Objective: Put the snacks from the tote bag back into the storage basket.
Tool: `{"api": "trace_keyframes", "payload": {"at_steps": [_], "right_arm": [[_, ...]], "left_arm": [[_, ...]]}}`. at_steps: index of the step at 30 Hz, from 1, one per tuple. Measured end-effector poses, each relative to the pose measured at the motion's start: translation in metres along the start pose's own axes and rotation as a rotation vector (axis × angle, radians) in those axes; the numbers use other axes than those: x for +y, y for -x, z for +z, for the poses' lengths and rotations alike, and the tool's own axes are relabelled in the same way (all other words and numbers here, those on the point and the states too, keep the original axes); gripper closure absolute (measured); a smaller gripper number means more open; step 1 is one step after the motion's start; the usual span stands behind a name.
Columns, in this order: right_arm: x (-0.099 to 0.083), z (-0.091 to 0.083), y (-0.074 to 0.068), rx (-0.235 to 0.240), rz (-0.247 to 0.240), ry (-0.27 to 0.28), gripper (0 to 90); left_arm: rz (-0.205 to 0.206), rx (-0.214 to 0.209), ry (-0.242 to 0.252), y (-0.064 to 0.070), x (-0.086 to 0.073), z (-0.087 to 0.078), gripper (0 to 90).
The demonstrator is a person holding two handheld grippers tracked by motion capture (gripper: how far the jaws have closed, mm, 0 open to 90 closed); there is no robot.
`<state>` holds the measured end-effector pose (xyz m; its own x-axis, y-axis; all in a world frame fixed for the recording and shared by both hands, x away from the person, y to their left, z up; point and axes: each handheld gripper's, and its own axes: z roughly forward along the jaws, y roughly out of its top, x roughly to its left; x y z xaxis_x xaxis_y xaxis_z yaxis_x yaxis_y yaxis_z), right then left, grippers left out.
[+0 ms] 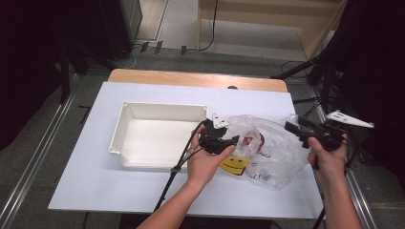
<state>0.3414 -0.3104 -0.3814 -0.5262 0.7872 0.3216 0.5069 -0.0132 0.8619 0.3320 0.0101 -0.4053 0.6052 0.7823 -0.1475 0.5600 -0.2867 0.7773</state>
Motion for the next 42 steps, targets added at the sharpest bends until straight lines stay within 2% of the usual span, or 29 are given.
{"api": "trace_keyframes", "payload": {"at_steps": [1, 2, 3, 5, 8, 9, 10, 11, 12, 13, 16, 19, 21, 23, 24, 25, 27, 28, 29, 31, 32, 33, 34, 35, 37, 38, 40, 41, 42], "right_arm": [[-0.006, 0.020, -0.003, -0.027, -0.031, -0.092, 37.1], [-0.006, 0.020, -0.003, -0.027, -0.031, -0.092, 37.1], [-0.010, 0.028, -0.004, -0.035, -0.044, -0.122, 40.5], [-0.015, 0.041, -0.003, -0.054, -0.034, -0.167, 53.5], [-0.022, 0.051, 0.000, -0.101, -0.016, -0.189, 76.1], [-0.025, 0.057, 0.001, -0.139, -0.027, -0.195, 87.2], [-0.025, 0.057, 0.001, -0.139, -0.027, -0.195, 87.2], [-0.029, 0.065, 0.000, -0.197, -0.075, -0.217, 90.0], [-0.029, 0.065, 0.000, -0.197, -0.075, -0.217, 90.0], [-0.032, 0.074, -0.001, -0.210, -0.102, -0.232, 90.0], [-0.036, 0.082, 0.000, -0.225, -0.103, -0.234, 90.0], [-0.041, 0.093, 0.003, -0.234, -0.088, -0.221, 90.0], [-0.042, 0.095, 0.005, -0.240, -0.075, -0.205, 90.0], [-0.041, 0.095, 0.007, -0.248, -0.062, -0.196, 90.0], [-0.041, 0.095, 0.008, -0.257, -0.052, -0.188, 90.0], [-0.041, 0.095, 0.009, -0.274, -0.057, -0.183, 90.0], [-0.041, 0.097, 0.010, -0.372, -0.093, -0.210, 90.0], [-0.042, 0.098, 0.012, -0.393, -0.100, -0.220, 90.0], [-0.043, 0.098, 0.014, -0.397, -0.095, -0.230, 90.0], [-0.046, 0.097, 0.020, -0.412, -0.070, -0.238, 90.0], [-0.046, 0.097, 0.020, -0.412, -0.070, -0.238, 90.0], [-0.047, 0.095, 0.021, -0.405, -0.065, -0.231, 90.0], [-0.047, 0.091, 0.023, -0.390, -0.057, -0.217, 85.7], [-0.047, 0.091, 0.023, -0.390, -0.057, -0.217, 85.7], [-0.045, 0.084, 0.023, -0.339, -0.035, -0.184, 67.1], [-0.043, 0.079, 0.021, -0.339, -0.036, -0.163, 57.2], [-0.039, 0.067, 0.012, -0.349, -0.061, -0.115, 50.8], [-0.034, 0.051, 0.003, -0.293, -0.051, -0.053, 45.7], [-0.034, 0.051, 0.003, -0.293, -0.051, -0.053, 45.7]], "left_arm": [[0.001, 0.008, -0.004, 0.001, -0.002, 0.001, 64.9], [0.017, 0.016, -0.017, 0.003, -0.004, 0.002, 64.9], [0.036, 0.031, -0.031, 0.004, -0.007, 0.003, 74.8], [0.039, 0.034, -0.044, 0.005, -0.011, 0.005, 90.0], [0.030, 0.042, -0.035, 0.005, -0.018, 0.007, 90.0], [0.026, 0.043, -0.011, 0.006, -0.025, 0.008, 90.0], [0.026, 0.043, -0.011, 0.006, -0.025, 0.008, 90.0], [0.025, 0.045, 0.000, 0.008, -0.028, 0.008, 90.0], [0.038, 0.060, 0.011, 0.011, -0.032, 0.008, 90.0], [0.055, 0.079, 0.024, 0.015, -0.034, 0.007, 90.0], [0.129, 0.124, 0.073, 0.032, -0.043, 0.000, 90.0], [0.144, 0.148, 0.090, 0.041, -0.058, 0.001, 90.0], [0.135, 0.168, 0.063, 0.038, -0.075, 0.009, 90.0], [0.142, 0.182, 0.047, 0.037, -0.080, 0.011, 90.0], [0.166, 0.205, 0.032, 0.036, -0.085, 0.013, 90.0], [0.222, 0.230, -0.008, 0.038, -0.088, 0.015, 90.0], [0.298, 0.260, -0.041, 0.044, -0.091, 0.016, 90.0], [0.313, 0.270, -0.040, 0.045, -0.092, 0.017, 90.0], [0.311, 0.269, -0.051, 0.044, -0.092, 0.017, 90.0], [0.258, 0.244, -0.060, 0.036, -0.091, 0.016, 90.0], [0.258, 0.244, -0.060, 0.036, -0.091, 0.016, 90.0], [0.237, 0.229, -0.052, 0.034, -0.091, 0.015, 90.0], [0.221, 0.205, -0.025, 0.032, -0.092, 0.011, 90.0], [0.221, 0.205, -0.025, 0.032, -0.092, 0.011, 90.0], [0.214, 0.170, 0.019, 0.031, -0.093, 0.007, 89.5], [0.207, 0.135, 0.038, 0.029, -0.094, 0.005, 83.5], [0.179, 0.096, 0.070, 0.025, -0.095, 0.001, 76.3], [0.157, 0.059, 0.084, 0.023, -0.095, -0.001, 72.5], [0.157, 0.059, 0.084, 0.023, -0.095, -0.001, 71.3]]}}
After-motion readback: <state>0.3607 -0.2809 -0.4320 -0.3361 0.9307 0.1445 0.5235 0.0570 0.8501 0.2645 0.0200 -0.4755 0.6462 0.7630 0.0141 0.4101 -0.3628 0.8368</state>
